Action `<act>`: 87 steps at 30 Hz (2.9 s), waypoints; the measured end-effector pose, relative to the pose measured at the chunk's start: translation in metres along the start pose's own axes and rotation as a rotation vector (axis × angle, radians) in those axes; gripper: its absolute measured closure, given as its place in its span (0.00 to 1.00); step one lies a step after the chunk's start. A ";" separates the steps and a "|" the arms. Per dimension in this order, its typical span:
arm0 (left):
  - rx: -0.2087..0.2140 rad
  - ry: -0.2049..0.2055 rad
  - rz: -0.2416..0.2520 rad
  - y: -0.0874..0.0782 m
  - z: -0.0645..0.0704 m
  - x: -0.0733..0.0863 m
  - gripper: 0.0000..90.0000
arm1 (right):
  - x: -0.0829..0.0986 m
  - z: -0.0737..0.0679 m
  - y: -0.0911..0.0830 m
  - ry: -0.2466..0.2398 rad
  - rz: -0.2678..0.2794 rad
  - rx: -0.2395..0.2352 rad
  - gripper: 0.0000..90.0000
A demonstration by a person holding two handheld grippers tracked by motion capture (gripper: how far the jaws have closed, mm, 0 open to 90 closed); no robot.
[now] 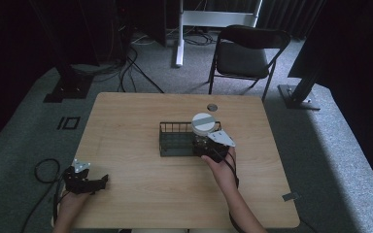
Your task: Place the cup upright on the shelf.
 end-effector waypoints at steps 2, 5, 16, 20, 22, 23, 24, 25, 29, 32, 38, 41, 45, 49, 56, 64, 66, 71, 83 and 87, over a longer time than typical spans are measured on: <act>0.000 0.000 0.000 0.000 0.000 0.000 0.00 | 0.001 0.001 -0.003 0.002 0.000 -0.004 0.13; 0.000 0.000 0.000 0.000 0.000 0.000 0.00 | 0.003 0.003 -0.007 0.005 -0.001 -0.012 0.13; 0.001 0.000 0.000 0.000 0.000 0.000 0.00 | 0.013 0.020 -0.022 -0.014 0.006 0.008 0.15; 0.001 0.000 0.000 0.000 0.000 0.000 0.00 | 0.019 0.026 -0.027 0.000 0.000 0.001 0.15; 0.000 0.000 0.000 0.000 0.000 0.000 0.00 | 0.023 0.029 -0.030 0.001 -0.005 -0.004 0.15; 0.000 0.000 0.000 0.000 0.000 0.000 0.00 | 0.023 0.029 -0.030 0.001 -0.005 -0.004 0.15; 0.000 0.000 0.000 0.000 0.000 0.000 0.00 | 0.024 0.030 -0.031 0.003 -0.006 -0.005 0.15; 0.000 0.000 0.000 0.000 0.000 0.000 0.00 | 0.028 0.033 -0.033 -0.002 -0.011 -0.010 0.15; 0.001 0.000 0.000 0.000 0.000 0.000 0.00 | 0.036 0.035 -0.035 -0.007 -0.027 -0.018 0.15; 0.000 0.000 0.000 0.000 0.000 0.000 0.00 | 0.044 0.041 -0.037 0.001 -0.040 -0.012 0.15; 0.001 0.000 0.000 0.000 0.000 0.000 0.00 | 0.058 0.051 -0.039 0.010 -0.073 0.006 0.15; 0.000 0.001 -0.001 0.000 0.000 0.000 0.00 | 0.064 0.056 -0.040 0.017 -0.086 0.009 0.15; 0.000 0.002 -0.001 0.000 0.000 0.000 0.00 | 0.072 0.062 -0.041 0.017 -0.106 0.020 0.15; 0.000 0.002 -0.002 0.000 0.000 0.000 0.00 | 0.078 0.070 -0.044 0.027 -0.119 0.031 0.14; 0.000 0.002 -0.002 0.000 0.000 0.000 0.00 | 0.088 0.082 -0.048 0.036 -0.148 0.046 0.14; 0.000 0.001 0.000 0.000 0.000 0.000 0.00 | 0.099 0.092 -0.053 0.055 -0.184 0.047 0.14; 0.000 0.001 0.000 0.000 0.000 0.000 0.00 | 0.102 0.096 -0.054 0.055 -0.194 0.055 0.14; 0.000 0.001 0.000 0.000 0.000 0.000 0.00 | 0.108 0.103 -0.057 0.059 -0.216 0.069 0.14; 0.000 0.002 0.000 0.000 0.000 0.000 0.00 | 0.126 0.114 -0.062 0.054 -0.300 0.041 0.15; 0.000 0.001 0.000 0.000 0.000 0.000 0.00 | 0.130 0.114 -0.062 0.042 -0.330 0.026 0.14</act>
Point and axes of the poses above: each handheld gripper's, and its own axes: y roughly forward along the jaws, x roughly out of its underside, z roughly to its right, the point moved 9 cm from there along y, roughly forward along the jaws, and after that the axes turned 2 degrees about -x, right-handed, at the moved point
